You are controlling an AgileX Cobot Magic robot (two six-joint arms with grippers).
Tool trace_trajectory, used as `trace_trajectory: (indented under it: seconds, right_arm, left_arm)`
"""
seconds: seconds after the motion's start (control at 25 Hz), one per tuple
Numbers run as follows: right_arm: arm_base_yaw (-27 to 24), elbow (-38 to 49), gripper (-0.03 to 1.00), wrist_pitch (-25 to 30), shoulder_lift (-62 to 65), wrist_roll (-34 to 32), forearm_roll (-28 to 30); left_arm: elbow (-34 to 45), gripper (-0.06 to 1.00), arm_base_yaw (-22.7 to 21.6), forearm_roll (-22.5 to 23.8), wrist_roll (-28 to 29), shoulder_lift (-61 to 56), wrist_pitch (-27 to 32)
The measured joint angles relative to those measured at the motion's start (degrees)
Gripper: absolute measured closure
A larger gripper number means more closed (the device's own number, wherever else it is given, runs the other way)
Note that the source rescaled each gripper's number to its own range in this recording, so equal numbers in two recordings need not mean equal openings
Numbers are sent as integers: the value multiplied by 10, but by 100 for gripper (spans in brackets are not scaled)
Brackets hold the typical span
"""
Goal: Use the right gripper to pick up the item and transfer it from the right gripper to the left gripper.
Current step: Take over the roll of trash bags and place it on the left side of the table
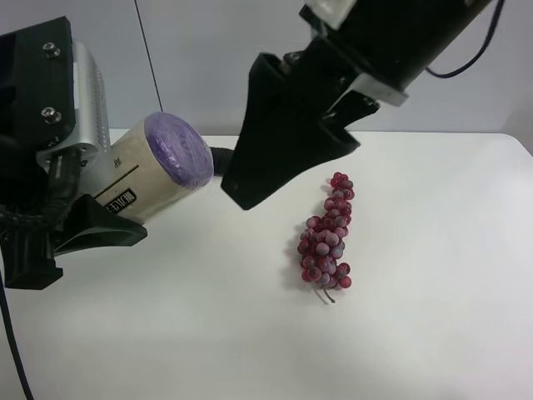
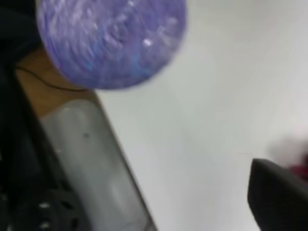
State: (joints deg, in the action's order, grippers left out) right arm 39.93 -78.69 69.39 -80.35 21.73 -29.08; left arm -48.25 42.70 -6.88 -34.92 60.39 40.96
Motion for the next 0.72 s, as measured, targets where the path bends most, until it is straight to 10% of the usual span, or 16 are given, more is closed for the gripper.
trace_trajectory:
  seconds: [0.72]
  right_arm:
    - [0,32,-2,2,214,-164,194]
  left_arm:
    - [0,94,0,0,0,0,0]
